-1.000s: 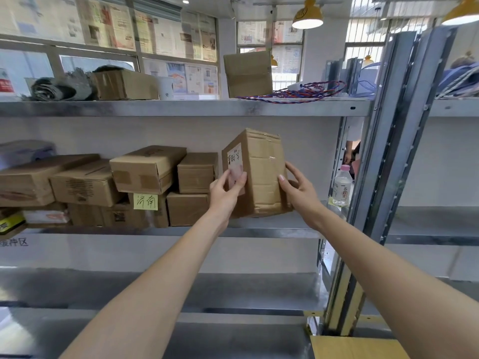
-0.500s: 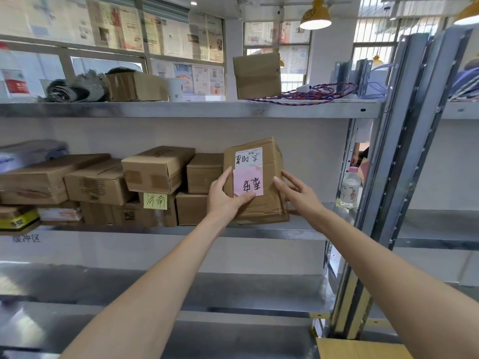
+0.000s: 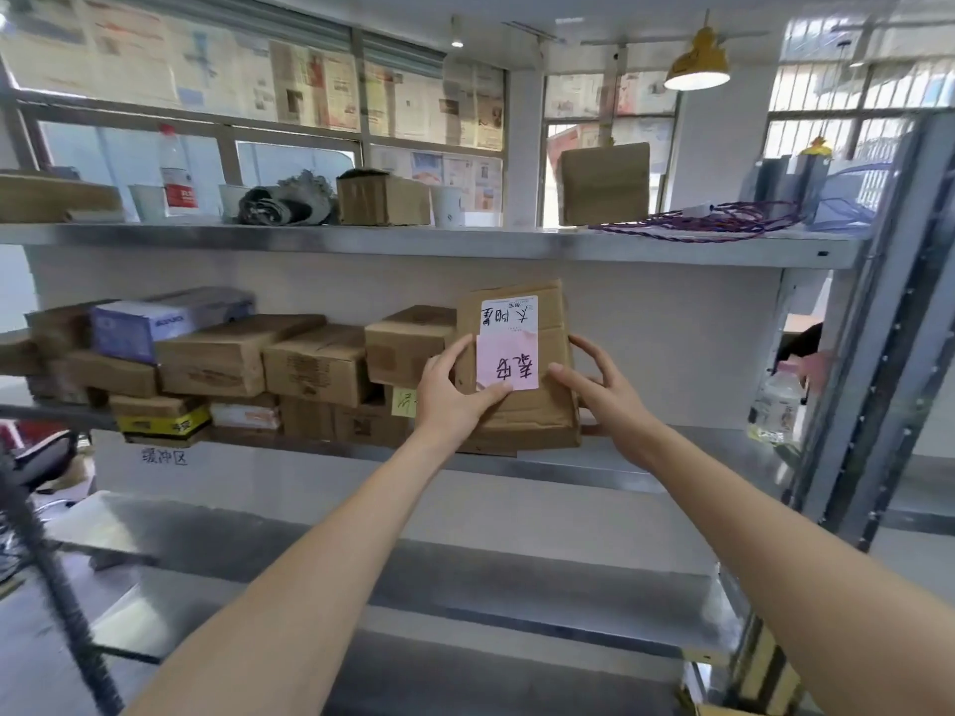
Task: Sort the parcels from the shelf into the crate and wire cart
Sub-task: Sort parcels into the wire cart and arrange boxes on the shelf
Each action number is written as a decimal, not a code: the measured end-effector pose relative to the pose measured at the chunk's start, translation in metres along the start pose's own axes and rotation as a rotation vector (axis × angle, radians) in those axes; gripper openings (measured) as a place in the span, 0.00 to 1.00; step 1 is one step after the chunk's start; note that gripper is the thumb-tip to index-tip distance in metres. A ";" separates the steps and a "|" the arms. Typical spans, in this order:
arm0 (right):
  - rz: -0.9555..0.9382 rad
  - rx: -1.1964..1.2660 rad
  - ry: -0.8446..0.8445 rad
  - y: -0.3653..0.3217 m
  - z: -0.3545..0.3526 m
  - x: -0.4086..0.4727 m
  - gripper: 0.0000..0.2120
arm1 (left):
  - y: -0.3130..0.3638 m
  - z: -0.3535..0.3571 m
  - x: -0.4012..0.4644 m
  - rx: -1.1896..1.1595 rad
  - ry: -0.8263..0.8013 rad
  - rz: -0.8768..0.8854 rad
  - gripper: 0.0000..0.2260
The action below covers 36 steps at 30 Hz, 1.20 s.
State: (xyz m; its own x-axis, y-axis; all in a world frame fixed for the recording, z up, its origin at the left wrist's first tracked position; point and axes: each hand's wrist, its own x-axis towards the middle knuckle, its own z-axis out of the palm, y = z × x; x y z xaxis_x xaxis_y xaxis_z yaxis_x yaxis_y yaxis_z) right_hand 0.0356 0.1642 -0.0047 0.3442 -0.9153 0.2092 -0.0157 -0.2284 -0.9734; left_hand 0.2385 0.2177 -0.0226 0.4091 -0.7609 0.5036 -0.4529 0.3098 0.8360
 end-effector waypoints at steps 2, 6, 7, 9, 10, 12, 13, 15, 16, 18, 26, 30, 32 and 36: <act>-0.007 0.023 -0.001 -0.010 0.035 -0.002 0.26 | -0.003 -0.040 -0.002 0.012 0.020 0.001 0.33; -0.030 0.057 -0.047 -0.032 0.122 -0.007 0.26 | -0.010 -0.134 -0.008 0.020 0.101 -0.031 0.29; -0.039 0.059 -0.066 -0.037 0.147 -0.008 0.25 | -0.014 -0.161 -0.011 0.038 0.128 -0.050 0.28; -0.047 0.077 -0.091 -0.044 0.201 -0.013 0.25 | -0.023 -0.219 -0.023 0.079 0.175 -0.082 0.27; -0.052 0.093 -0.103 -0.047 0.230 -0.017 0.25 | -0.029 -0.250 -0.030 0.095 0.201 -0.094 0.27; -0.051 0.103 -0.149 -0.049 0.289 -0.025 0.25 | -0.042 -0.313 -0.047 0.141 0.265 -0.122 0.26; -0.045 0.110 -0.180 -0.049 0.318 -0.029 0.25 | -0.048 -0.345 -0.058 0.168 0.292 -0.137 0.25; -0.019 0.138 -0.249 -0.049 0.377 -0.040 0.26 | -0.062 -0.410 -0.083 0.244 0.324 -0.179 0.24; -0.005 0.144 -0.287 -0.050 0.406 -0.046 0.26 | -0.069 -0.441 -0.097 0.294 0.334 -0.201 0.25; 0.023 0.148 -0.365 -0.048 0.464 -0.057 0.26 | -0.084 -0.501 -0.125 0.394 0.375 -0.249 0.26; 0.065 0.152 -0.633 -0.040 0.671 -0.076 0.27 | -0.137 -0.681 -0.196 0.750 0.483 -0.436 0.25; 0.057 0.140 -0.742 -0.035 0.769 -0.059 0.26 | -0.166 -0.755 -0.199 0.880 0.537 -0.518 0.25; 0.046 0.132 -0.775 -0.031 0.817 -0.038 0.25 | -0.183 -0.790 -0.188 0.915 0.568 -0.550 0.26; 0.040 0.120 -0.829 -0.029 0.908 0.016 0.25 | -0.225 -0.854 -0.147 0.977 0.570 -0.591 0.26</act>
State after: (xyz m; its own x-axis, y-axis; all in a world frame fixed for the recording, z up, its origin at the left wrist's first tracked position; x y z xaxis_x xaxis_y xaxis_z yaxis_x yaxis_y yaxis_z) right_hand 0.8945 0.4575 -0.0575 0.9248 -0.3712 0.0837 0.0411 -0.1210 -0.9918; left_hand 0.9561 0.7468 -0.0985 0.9176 -0.2126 0.3357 -0.3791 -0.7220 0.5788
